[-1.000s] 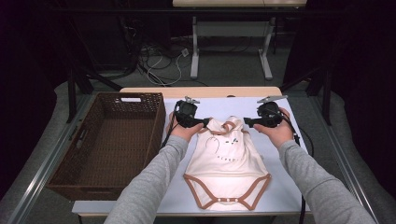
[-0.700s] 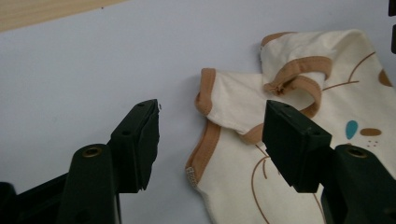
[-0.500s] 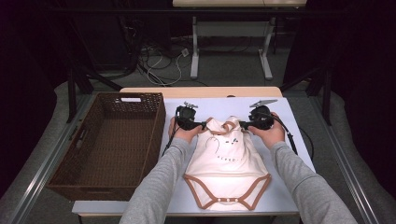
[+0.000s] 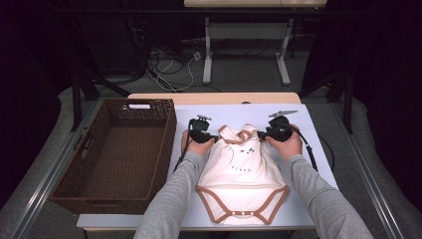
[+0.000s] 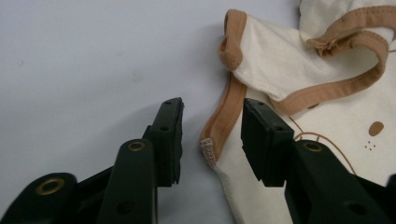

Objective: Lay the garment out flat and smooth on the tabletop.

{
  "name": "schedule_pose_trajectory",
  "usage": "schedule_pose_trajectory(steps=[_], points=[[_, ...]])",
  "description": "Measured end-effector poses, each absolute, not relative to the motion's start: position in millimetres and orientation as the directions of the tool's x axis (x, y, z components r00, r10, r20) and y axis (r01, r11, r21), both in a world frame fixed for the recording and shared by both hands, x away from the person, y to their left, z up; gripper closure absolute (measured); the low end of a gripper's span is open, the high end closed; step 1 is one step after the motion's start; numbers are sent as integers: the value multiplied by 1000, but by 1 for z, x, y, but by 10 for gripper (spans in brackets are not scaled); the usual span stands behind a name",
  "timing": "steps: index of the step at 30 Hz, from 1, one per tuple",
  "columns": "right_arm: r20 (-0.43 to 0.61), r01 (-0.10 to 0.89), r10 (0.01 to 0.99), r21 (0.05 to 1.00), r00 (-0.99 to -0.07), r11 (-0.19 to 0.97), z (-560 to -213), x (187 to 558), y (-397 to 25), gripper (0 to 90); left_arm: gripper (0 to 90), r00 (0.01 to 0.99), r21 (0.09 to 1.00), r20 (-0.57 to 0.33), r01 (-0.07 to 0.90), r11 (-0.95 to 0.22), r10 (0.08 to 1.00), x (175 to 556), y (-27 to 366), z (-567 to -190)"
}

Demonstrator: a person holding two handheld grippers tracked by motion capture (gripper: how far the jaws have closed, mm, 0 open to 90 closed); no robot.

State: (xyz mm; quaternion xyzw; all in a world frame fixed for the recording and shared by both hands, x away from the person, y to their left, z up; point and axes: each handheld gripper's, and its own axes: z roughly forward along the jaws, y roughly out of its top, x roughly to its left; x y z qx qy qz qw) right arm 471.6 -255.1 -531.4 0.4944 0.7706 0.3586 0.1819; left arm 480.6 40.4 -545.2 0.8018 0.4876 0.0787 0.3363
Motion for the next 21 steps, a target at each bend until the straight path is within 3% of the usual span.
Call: schedule_pose_trajectory(steps=[10,16,21], points=[[100,605,911,775,-401,181,-530,465,-264,556,719,528,602,-179,726,-332,830,478,36,-549],[114,606,908,777,-402,171,-529,464,-268,552,844,524,585,-167,734,-345,835,478,39,-547],[115,595,911,787,-397,161,-528,461,-271,560,863,497,575,-170,751,-324,851,475,44,-546]])
